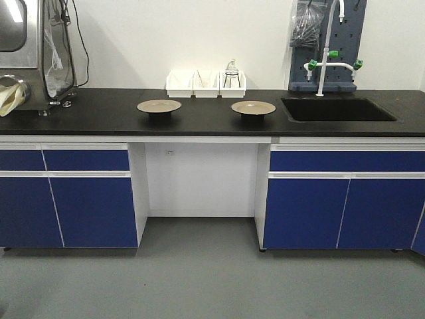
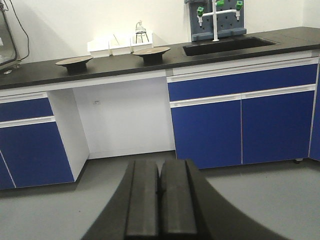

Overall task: Arrange circular plates on left workspace
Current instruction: 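Drive the base forward toward the bench with the two beige plates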

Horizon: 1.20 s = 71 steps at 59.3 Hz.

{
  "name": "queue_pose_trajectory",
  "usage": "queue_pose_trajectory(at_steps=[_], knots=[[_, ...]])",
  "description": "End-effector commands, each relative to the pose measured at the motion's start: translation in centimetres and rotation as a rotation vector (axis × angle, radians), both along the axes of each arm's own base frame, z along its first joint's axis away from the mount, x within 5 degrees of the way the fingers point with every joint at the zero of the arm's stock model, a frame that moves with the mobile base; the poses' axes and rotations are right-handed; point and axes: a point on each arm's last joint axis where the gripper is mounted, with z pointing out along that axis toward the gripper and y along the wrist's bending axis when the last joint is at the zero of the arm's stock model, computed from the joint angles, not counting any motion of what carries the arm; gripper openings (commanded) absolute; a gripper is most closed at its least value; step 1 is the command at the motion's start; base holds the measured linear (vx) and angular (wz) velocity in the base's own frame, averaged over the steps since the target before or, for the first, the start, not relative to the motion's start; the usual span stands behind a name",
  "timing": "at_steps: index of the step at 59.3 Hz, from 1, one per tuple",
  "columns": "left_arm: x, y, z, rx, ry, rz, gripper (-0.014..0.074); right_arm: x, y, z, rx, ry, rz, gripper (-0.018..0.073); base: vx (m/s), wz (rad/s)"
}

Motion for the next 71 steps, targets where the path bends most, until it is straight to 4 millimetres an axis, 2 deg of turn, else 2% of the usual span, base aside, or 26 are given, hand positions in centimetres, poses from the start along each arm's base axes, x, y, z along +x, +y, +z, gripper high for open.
queue_pose_trajectory(at_steps=[1,71], knots=[[-0.07,-0.01,0.42,-0.008,-0.085,-0.004,0.0002,-0.08,-0.1,0.58,-0.014,-0.088,-0.013,-0.0005,0.0,0.0],[-0.07,-0.01,0.42,-0.008,-0.085,-0.004,0.0002,-0.08,-0.1,0.58,-0.014,-0.088,-0.013,-0.0005,0.02,0.0]])
